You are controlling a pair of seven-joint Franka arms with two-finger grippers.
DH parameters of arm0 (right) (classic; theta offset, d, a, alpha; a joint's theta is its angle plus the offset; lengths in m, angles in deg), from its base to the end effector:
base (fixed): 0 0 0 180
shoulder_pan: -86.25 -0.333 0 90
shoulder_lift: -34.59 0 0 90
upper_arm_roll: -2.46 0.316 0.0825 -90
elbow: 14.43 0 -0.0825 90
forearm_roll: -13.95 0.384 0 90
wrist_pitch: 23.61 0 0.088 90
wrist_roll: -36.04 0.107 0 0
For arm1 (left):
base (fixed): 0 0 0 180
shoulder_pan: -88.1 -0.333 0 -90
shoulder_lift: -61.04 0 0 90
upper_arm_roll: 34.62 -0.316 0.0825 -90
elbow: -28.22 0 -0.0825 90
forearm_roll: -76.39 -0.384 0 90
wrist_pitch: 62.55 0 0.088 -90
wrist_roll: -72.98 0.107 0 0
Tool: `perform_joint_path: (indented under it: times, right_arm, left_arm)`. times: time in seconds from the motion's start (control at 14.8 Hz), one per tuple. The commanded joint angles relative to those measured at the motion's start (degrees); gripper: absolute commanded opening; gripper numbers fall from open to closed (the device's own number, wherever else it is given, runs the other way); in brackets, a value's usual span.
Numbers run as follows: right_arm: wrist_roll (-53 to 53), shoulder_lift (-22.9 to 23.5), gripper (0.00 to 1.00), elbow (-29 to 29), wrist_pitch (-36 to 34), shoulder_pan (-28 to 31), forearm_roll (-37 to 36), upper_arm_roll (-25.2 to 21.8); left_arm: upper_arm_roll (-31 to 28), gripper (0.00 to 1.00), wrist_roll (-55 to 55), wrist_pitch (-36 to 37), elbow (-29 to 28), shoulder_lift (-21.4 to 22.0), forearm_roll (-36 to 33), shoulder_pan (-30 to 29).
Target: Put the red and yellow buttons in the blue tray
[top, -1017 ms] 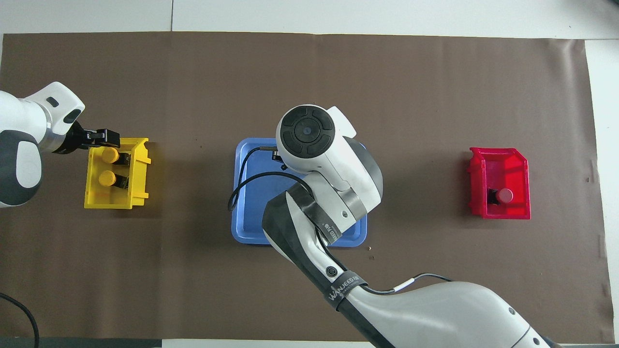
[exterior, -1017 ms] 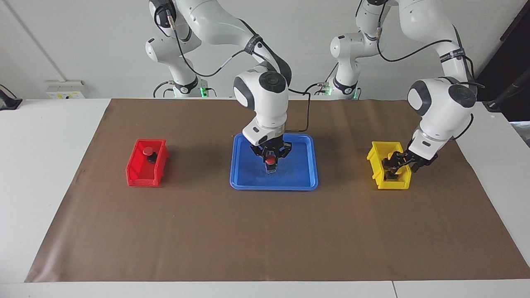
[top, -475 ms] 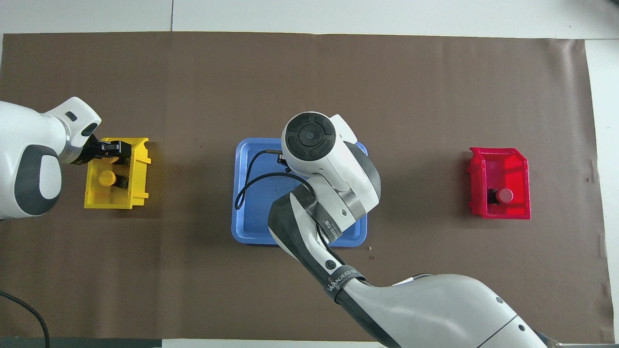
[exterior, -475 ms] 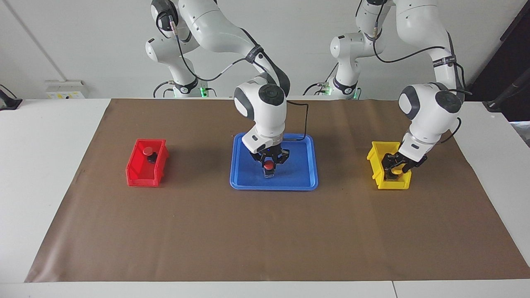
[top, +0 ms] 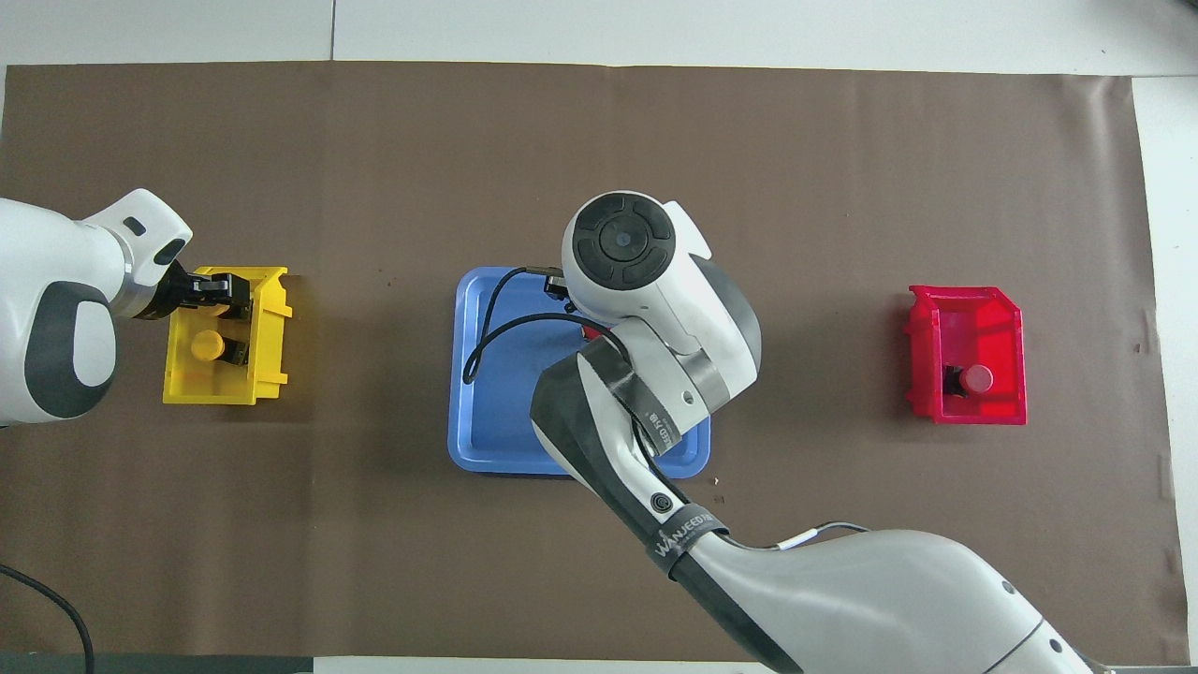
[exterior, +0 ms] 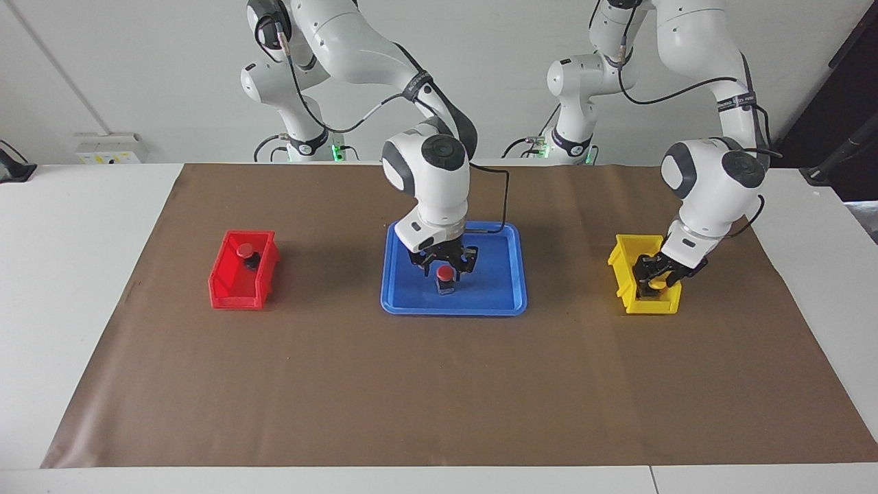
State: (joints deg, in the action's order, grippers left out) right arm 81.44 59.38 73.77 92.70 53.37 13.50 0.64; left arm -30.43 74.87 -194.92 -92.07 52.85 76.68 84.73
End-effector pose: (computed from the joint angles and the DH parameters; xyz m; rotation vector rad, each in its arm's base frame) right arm 0.5873 0.3567 0.4097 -3.0972 0.3793 -0.0910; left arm 0.5736 -0.0076 0.3591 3.1255 -0.0671 0.1069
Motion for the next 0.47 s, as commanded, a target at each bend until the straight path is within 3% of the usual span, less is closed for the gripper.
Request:
perform_joint_path:
  times: [0.0,0.14,0.2,0.27,0.41]
  right_arm:
    - [-13.60,-5.96,0.81,-0.67,-7.21,9.46,0.80,0.77]
    - [-28.27,-11.49,0.81,3.36,-13.10,16.67,0.80,0.77]
    - [-34.61,-14.30,0.80,6.43,-14.52,20.36,0.80,0.77]
    - [-39.63,-16.77,0.79,9.94,-14.70,23.44,0.80,0.77]
    - [-47.73,-20.21,0.74,16.80,-13.40,29.33,0.72,0.59]
  left_arm:
    - [-0.32,0.56,-0.31,-1.49,-1.44,1.06,0.59,-0.49]
    - [-0.23,0.31,-0.66,-1.49,-1.26,0.98,0.59,-0.49]
    - [-0.23,0.15,-0.92,-1.49,-1.18,0.98,0.59,-0.49]
    - [-0.23,0.05,-2.05,-1.32,-1.09,0.98,0.59,-0.32]
    - [-0.23,0.01,-4.96,0.86,1.00,0.80,0.59,0.21]
